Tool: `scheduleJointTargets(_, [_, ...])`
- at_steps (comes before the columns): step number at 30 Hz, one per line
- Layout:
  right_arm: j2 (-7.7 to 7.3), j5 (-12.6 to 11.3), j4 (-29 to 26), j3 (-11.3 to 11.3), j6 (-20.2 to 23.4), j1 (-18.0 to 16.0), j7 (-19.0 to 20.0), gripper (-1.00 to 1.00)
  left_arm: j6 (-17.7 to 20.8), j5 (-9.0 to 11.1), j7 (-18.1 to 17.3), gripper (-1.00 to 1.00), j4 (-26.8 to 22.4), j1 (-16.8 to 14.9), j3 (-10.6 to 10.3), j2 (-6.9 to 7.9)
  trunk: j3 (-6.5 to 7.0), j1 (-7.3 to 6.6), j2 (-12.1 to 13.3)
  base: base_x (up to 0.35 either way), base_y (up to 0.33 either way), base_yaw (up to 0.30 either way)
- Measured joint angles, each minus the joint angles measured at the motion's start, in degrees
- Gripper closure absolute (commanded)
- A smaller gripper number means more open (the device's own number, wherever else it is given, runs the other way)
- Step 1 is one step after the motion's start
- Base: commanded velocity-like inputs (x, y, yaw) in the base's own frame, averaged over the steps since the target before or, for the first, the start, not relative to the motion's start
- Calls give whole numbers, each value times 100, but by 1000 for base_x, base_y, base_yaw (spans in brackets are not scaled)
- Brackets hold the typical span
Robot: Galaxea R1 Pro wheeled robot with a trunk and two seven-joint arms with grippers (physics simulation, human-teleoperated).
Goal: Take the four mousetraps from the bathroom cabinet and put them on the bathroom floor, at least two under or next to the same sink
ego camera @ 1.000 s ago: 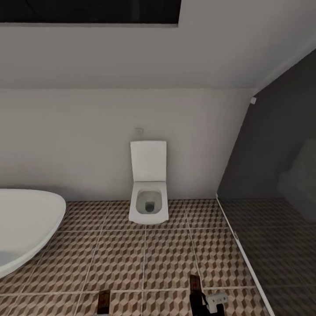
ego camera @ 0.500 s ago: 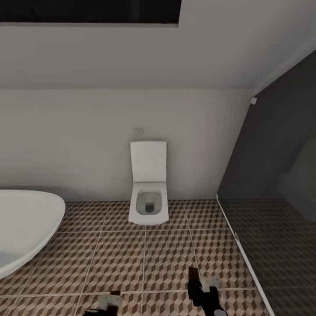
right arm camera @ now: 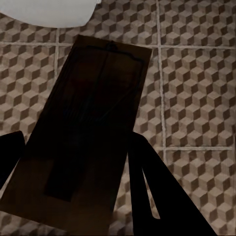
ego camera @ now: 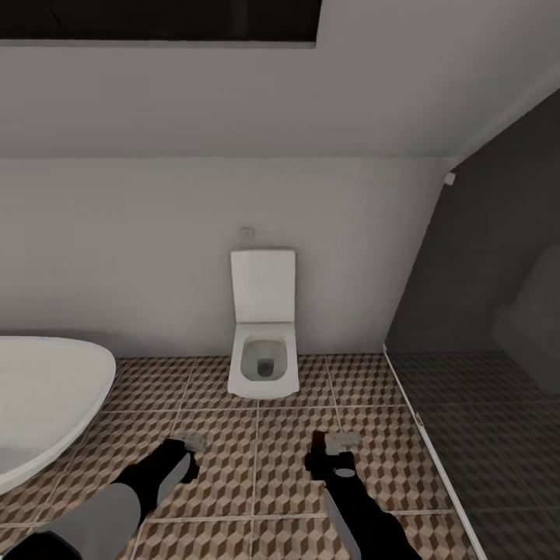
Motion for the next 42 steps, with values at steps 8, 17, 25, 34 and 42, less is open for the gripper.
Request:
scheduleJointTargets(8, [31,8,-258,13,339,-26,-187,100,-756,18,-265,100,-33,-9,-19,-6,0,0,0,0,0,0])
scheduleJointTargets(17, [31,15,-432,30,349,-26,-235,100,-751,18,-286,100,-367,-8,-29,-6,0,0,0,0,0,0])
scheduleJointTargets(25, [31,15,-771,40,366,-26,-237,100,-740,26,-290,100,-394,-7,-26,-70,0,0,0,0,0,0])
scheduleJointTargets(34, [31,12,-793,39,367,-26,-236,100,-739,23,-298,100,-374,-8,-31,-152,-173,198,-360,0,0,0])
scheduleJointTargets(42, [31,6,-793,41,367,-26,-237,100,-748,19,-310,100,-403,-7,-30,-263,-378,374,-682,0,0,0])
